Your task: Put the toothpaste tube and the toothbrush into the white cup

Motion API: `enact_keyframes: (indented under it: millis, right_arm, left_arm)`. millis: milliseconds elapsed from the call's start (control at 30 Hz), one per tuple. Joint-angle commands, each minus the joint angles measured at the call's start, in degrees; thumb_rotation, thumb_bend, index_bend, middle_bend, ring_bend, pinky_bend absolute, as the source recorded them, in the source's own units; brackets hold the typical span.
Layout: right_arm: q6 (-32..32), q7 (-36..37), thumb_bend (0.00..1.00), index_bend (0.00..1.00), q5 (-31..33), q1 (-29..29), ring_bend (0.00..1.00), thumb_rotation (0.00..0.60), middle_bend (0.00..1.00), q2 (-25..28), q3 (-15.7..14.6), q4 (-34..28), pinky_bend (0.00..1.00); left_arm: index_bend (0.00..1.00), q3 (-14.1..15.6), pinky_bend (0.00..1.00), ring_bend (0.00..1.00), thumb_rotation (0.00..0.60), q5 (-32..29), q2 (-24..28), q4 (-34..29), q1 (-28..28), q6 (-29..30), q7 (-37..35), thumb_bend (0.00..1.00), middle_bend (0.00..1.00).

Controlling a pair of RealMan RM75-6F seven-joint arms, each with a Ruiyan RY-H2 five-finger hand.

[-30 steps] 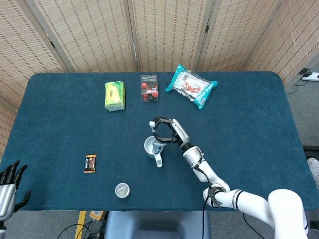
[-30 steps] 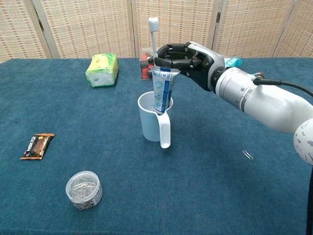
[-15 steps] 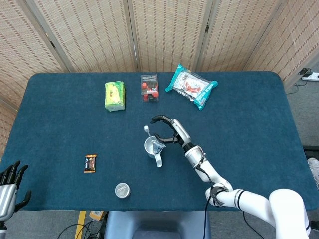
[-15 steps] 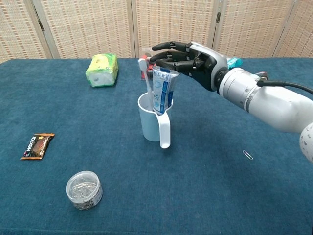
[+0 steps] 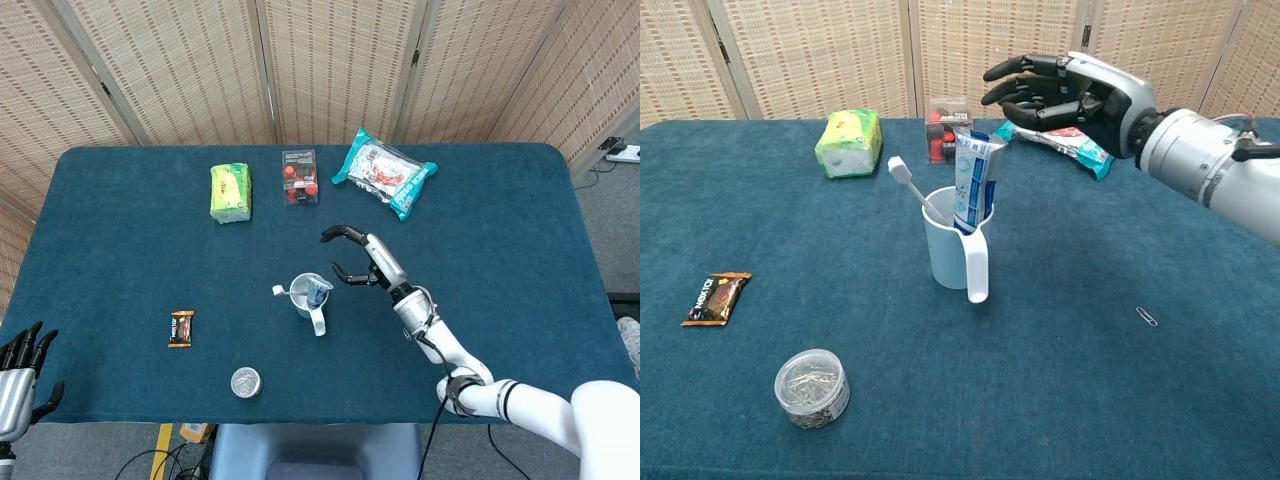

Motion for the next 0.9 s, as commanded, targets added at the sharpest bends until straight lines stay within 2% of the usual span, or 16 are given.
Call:
enact_keyframes:
  millis: [33, 233, 333, 567, 900]
  right_arm:
    - [2.8, -11.0, 0.41, 0.28, -0.5, -3.2, 0.17, 0.600, 0.31, 5.3, -2.6, -4.1, 0.14]
    - [8.0, -27.8, 0.42, 0.28, 0.0, -8.2, 0.17, 0.600, 0.31, 11.4, -5.5, -9.9, 0.14]
    - [10.3, -32.7, 0.42, 0.28, 0.3, -11.3, 0.17, 0.600, 0.31, 15.1, -7.3, -14.0, 0.14]
    - [15.8, -39.7, 0.42, 0.28, -1.3, -18.8, 0.17, 0.600, 0.30, 23.1, -12.7, -21.2, 0.14]
    - [26.6, -44.3, 0.43, 0.27, -4.2, -29.7, 0.17, 0.600, 0.29, 28.5, -18.2, -24.3, 0.14]
  left_arm:
    - [0.13, -0.1, 0.14, 0.03, 0.600, 0.3, -0.1, 0.0, -0.2, 0.0, 0.0, 0.44, 0.02]
    - [0.13, -0.4, 0.14, 0.03, 0.600, 1.1, -0.5, 0.3, -0.6, 0.3, -0.2, 0.44, 0.02]
    - [0.13, -0.5, 0.14, 0.03, 0.600, 1.4, -0.8, 0.3, -0.8, 0.4, -0.3, 0.44, 0.02]
    - [0.13, -1.0, 0.14, 0.03, 0.600, 1.9, -1.7, -0.1, -1.7, 0.3, 0.6, 0.44, 0.02]
    - [0.13, -1.8, 0.14, 0.03, 0.600, 2.9, -2.9, -2.3, -2.4, 1.4, 2.4, 0.44, 0.02]
